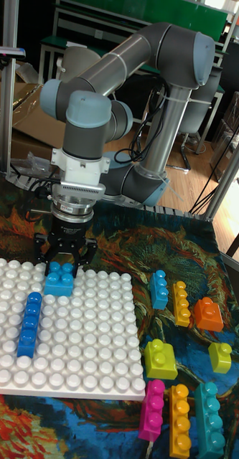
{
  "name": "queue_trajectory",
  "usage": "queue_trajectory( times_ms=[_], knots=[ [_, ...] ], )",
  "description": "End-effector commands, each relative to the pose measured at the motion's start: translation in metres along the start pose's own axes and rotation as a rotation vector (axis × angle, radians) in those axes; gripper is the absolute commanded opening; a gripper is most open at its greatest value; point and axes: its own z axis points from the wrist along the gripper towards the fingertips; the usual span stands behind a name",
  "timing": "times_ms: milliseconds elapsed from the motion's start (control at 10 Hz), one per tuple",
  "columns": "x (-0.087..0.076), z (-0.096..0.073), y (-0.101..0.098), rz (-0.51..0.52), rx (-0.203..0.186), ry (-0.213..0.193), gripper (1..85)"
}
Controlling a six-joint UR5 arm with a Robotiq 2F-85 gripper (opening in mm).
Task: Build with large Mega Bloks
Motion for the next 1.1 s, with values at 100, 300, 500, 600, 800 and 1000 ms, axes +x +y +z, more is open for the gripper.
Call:
queue_trajectory(
  times_ms=[100, 300, 500, 600, 800, 1000],
  knots=[
    [-0.004, -0.002, 0.003, -0.009, -0.023, -0.013, 72.0],
    [-0.004, -0.005, 0.001, -0.024, -0.024, -0.013, 72.0],
    [0.000, -0.022, 0.002, -0.031, -0.034, 0.007, 71.7],
    [0.001, -0.027, 0.002, -0.036, -0.034, 0.008, 70.7],
    [-0.001, -0.030, -0.001, -0.030, -0.033, -0.001, 56.3],
    [0.004, -0.034, 0.002, 0.035, -0.041, 0.023, 2.7]
  ],
)
